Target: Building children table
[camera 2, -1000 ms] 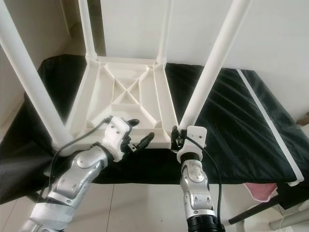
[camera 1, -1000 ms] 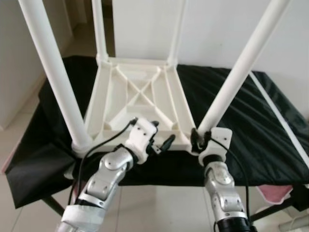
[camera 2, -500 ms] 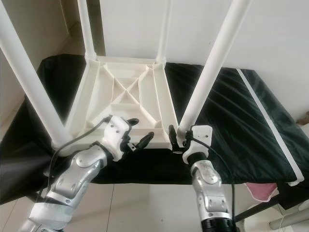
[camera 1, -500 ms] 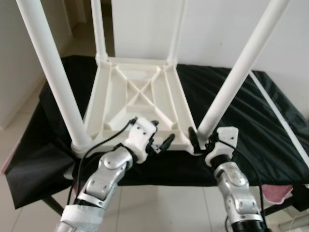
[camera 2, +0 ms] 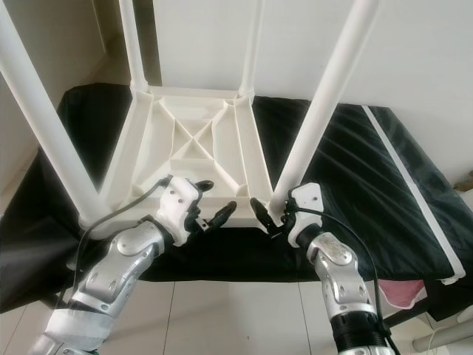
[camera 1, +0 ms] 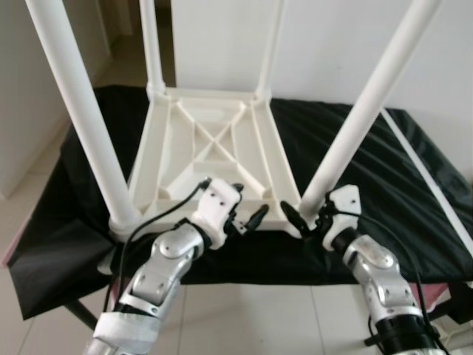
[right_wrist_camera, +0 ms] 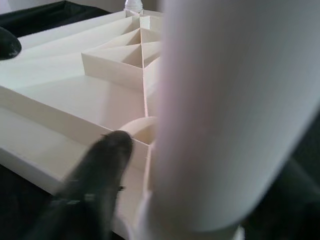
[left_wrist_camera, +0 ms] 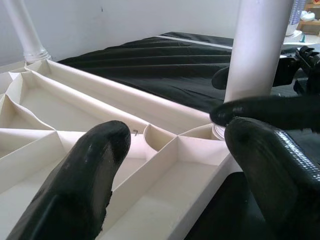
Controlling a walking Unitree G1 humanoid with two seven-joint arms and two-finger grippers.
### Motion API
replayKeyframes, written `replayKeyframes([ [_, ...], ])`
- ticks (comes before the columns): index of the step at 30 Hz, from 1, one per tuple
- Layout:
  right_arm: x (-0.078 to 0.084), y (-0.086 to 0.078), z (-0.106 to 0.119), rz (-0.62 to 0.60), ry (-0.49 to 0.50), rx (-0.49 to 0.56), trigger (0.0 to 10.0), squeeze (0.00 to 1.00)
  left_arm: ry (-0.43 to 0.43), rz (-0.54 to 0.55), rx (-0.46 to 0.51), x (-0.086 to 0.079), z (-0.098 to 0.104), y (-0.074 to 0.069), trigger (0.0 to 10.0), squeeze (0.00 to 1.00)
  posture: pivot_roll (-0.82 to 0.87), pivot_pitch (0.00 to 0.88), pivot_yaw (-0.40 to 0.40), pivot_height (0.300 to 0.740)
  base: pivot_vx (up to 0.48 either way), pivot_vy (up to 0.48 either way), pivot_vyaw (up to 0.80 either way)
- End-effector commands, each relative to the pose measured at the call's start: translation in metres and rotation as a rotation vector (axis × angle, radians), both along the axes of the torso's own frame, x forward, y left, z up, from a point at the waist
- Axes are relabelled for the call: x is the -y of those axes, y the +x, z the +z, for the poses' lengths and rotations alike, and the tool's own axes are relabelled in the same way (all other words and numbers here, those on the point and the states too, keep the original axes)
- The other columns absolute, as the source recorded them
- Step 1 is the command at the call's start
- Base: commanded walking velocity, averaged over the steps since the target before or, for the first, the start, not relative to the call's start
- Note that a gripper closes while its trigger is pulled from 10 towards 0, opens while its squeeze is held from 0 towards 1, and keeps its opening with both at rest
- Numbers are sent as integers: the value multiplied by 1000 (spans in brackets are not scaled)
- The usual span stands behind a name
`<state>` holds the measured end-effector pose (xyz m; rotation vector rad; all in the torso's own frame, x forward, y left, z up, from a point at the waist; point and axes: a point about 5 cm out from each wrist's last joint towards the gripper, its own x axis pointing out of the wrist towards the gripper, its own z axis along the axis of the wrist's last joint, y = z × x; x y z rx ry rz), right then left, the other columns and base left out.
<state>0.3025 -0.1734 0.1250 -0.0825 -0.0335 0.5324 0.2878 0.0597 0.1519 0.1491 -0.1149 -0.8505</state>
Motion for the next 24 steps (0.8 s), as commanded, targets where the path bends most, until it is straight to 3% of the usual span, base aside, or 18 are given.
replayKeyframes([
  [1, -5, -1, -5, 53, -11, -21, 0, 0, 18, -45, 13, 4, 4, -3, 10000, 0, 29, 0, -66, 740, 0, 0, 0],
  [8, -3, -2, -10, 86, -31, -44, 0, 0, 15, -43, 12, 4, 4, -3, 10000, 0, 33, 0, -68, 740, 0, 0, 0],
  [9, -2, -2, -11, 86, -34, -54, 4196, 0, 14, -44, 12, 4, 4, -3, 10000, 0, 31, 0, -68, 740, 0, 0, 0],
  [10, -2, -2, -11, 86, -34, -54, 4196, 0, 14, -44, 12, 4, 4, -3, 10000, 0, 31, 0, -68, 740, 0, 0, 0],
  [11, -2, -2, -12, 90, -34, -63, 10000, 0, 13, -46, 11, 5, 4, -3, 10000, 0, 31, 0, -68, 740, 0, 0, 0],
  [24, 0, -10, -13, -24, 26, -68, 10000, 0, 5, -60, 6, 9, 4, -2, 10000, 0, 8, 0, -65, 740, 0, 0, 0],
])
